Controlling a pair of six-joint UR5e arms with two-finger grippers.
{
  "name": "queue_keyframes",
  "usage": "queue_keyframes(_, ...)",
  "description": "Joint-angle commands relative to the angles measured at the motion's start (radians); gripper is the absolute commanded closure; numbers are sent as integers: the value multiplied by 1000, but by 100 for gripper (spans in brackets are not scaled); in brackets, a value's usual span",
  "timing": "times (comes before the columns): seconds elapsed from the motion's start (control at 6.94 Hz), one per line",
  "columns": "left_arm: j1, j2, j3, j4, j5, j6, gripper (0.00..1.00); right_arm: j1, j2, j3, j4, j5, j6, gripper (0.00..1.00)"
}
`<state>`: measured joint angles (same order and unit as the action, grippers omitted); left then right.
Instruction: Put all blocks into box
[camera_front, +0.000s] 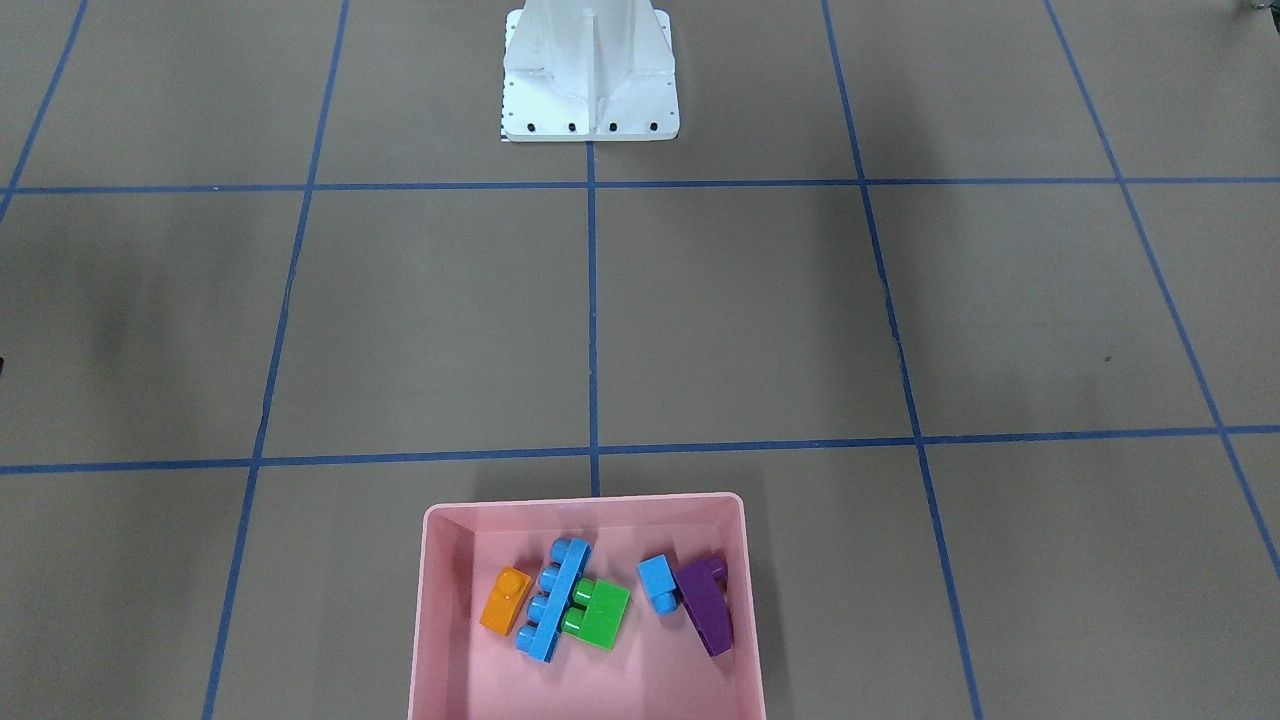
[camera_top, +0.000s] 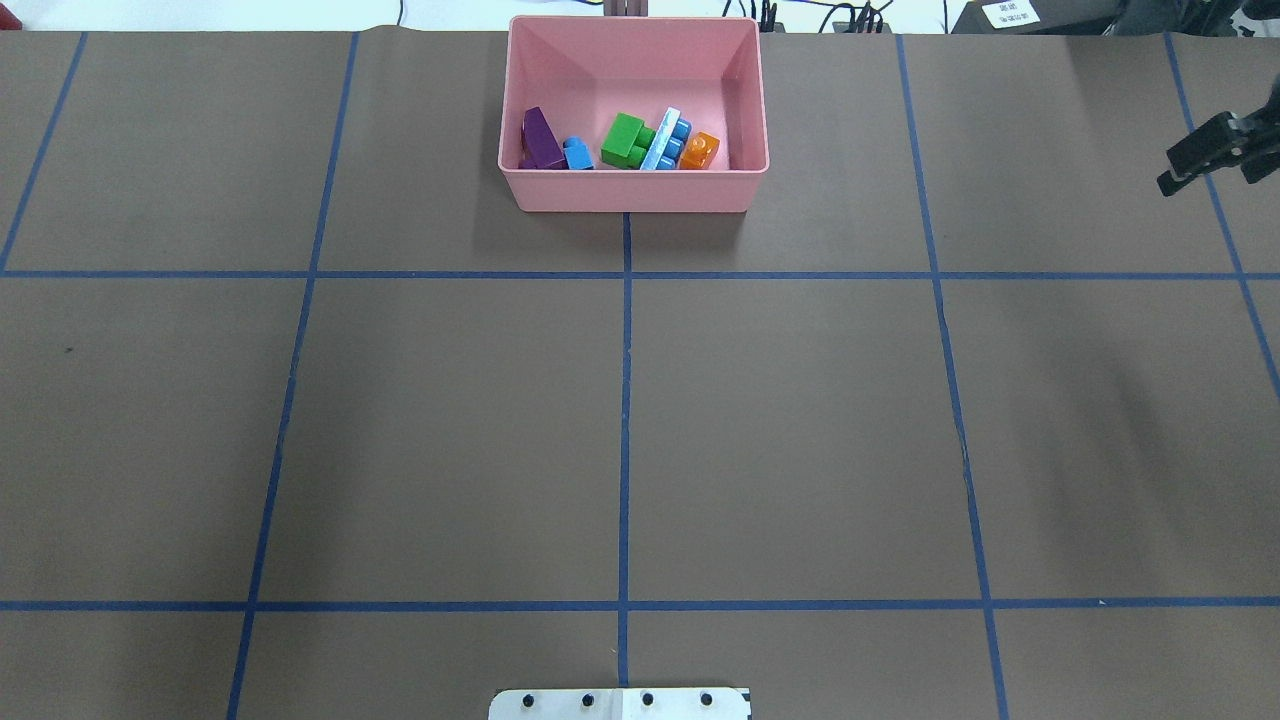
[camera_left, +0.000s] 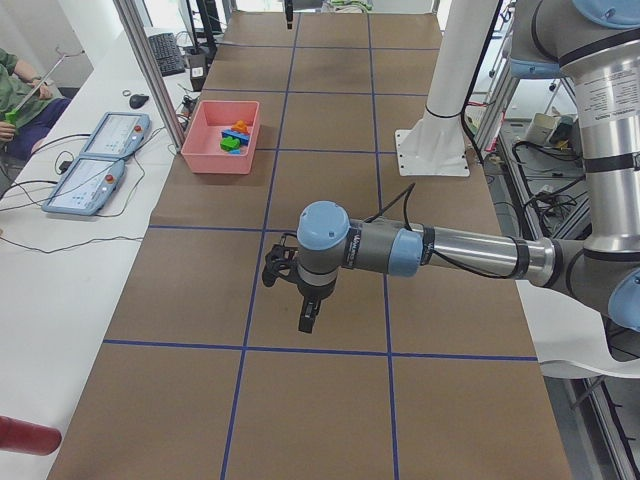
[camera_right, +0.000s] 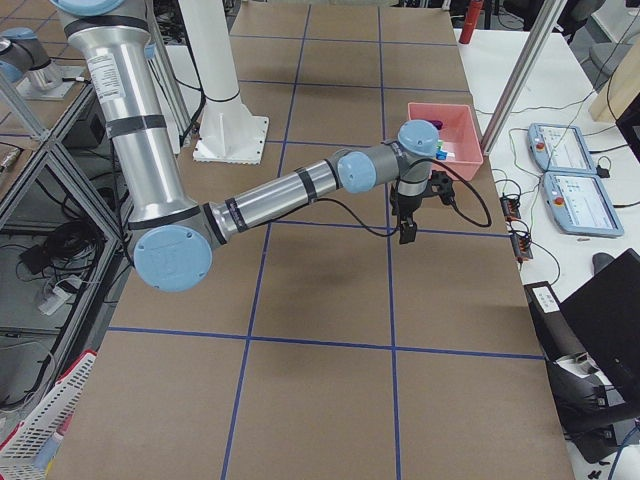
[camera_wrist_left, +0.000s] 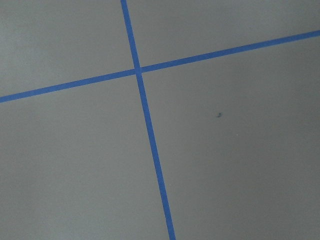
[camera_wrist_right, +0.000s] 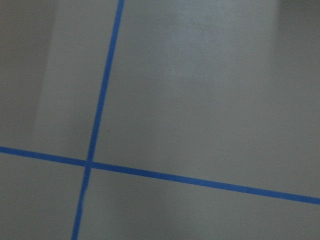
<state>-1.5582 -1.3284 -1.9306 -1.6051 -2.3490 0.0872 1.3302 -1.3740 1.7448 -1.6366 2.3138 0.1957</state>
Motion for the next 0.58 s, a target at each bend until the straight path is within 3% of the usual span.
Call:
queue_keyframes(0.0, -5, -6, 5, -1, 0, -3, 0, 117, -153, 5, 11, 15, -241, 0)
queue_keyframes(0.43, -5, 4, 53, -24, -3, -4, 0, 188, -421, 125, 36, 7, -288, 0)
